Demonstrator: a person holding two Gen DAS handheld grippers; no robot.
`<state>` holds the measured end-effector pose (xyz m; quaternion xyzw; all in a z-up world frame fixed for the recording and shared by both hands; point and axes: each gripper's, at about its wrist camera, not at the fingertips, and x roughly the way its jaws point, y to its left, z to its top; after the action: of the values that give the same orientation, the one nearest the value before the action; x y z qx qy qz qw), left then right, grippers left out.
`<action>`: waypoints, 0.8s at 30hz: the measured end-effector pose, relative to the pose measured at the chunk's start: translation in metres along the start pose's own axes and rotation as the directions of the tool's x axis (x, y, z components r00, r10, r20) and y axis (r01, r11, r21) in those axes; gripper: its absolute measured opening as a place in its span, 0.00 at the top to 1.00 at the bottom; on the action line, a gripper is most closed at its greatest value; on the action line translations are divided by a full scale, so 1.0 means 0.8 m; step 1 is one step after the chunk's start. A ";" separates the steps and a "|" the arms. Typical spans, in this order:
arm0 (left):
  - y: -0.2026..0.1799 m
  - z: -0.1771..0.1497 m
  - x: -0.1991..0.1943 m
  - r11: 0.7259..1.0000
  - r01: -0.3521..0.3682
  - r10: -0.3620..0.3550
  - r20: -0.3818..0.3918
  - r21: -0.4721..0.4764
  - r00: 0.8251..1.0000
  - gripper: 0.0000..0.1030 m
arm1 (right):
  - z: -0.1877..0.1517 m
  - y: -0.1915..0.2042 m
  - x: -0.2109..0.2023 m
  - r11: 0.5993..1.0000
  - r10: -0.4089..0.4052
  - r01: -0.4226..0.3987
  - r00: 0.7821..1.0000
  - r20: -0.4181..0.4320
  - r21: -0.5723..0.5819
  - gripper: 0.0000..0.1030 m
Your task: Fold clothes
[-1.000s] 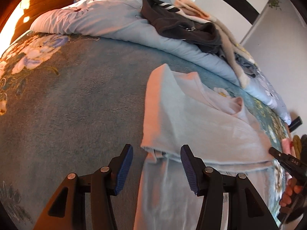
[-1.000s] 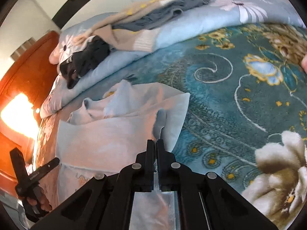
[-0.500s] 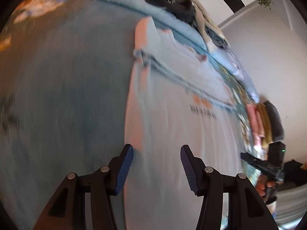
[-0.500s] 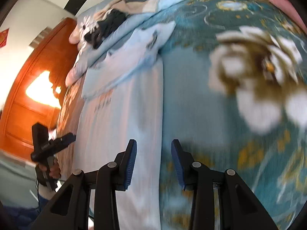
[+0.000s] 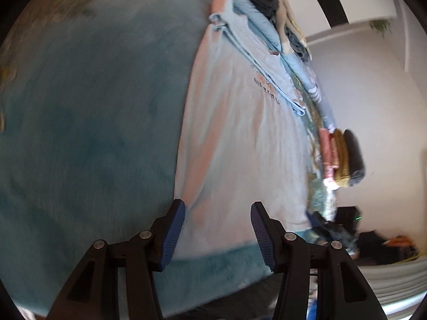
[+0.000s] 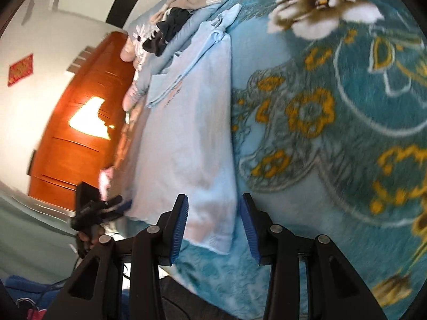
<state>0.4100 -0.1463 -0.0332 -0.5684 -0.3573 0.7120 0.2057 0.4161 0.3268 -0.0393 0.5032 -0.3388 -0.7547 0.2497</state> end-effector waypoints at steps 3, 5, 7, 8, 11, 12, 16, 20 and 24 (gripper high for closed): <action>0.010 -0.008 -0.009 0.998 -0.002 0.004 0.026 -0.062 1.000 0.56 | -0.009 -0.001 0.004 0.999 0.049 -0.049 0.999 -0.003 0.023 0.60; 0.008 -0.010 -0.023 0.996 -0.067 0.072 0.091 -0.055 0.993 0.57 | -0.012 -0.002 0.002 0.998 0.059 -0.059 0.998 0.001 0.023 0.60; -0.002 -0.010 -0.028 0.987 -0.161 0.160 0.135 -0.003 0.978 0.57 | -0.012 -0.003 0.003 0.997 0.066 -0.066 0.998 -0.002 0.034 0.60; -0.006 -0.008 -0.027 0.977 -0.213 0.208 0.141 0.023 0.968 0.57 | -0.010 -0.003 0.005 0.997 0.068 -0.068 0.998 -0.002 0.041 0.60; -0.006 -0.006 -0.015 0.972 -0.232 0.227 0.105 0.036 0.968 0.55 | -0.003 -0.001 0.013 0.996 0.073 -0.073 0.997 0.001 0.056 0.60; -0.007 -0.007 -0.014 0.973 -0.225 0.220 0.098 0.044 0.971 0.53 | -0.002 -0.001 0.014 0.995 0.074 -0.074 0.997 0.003 0.059 0.60; -0.006 -0.008 -0.010 0.980 -0.193 0.189 0.072 0.055 0.979 0.53 | -0.005 0.002 0.015 0.995 0.086 -0.086 0.996 0.003 0.054 0.60; -0.002 -0.016 -0.011 0.989 -0.150 0.149 0.053 0.003 0.987 0.56 | -0.010 0.004 0.015 0.994 0.101 -0.100 0.995 -0.007 0.046 0.60; -0.002 -0.029 -0.011 0.991 -0.131 0.132 0.029 -0.011 0.991 0.55 | -0.008 0.001 0.015 0.992 0.112 -0.111 0.994 -0.012 0.058 0.60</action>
<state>0.4343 -0.1451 -0.0286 -0.5810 -0.3254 0.7307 0.1504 0.4177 0.3159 -0.0475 0.4961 -0.3861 -0.7257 0.2796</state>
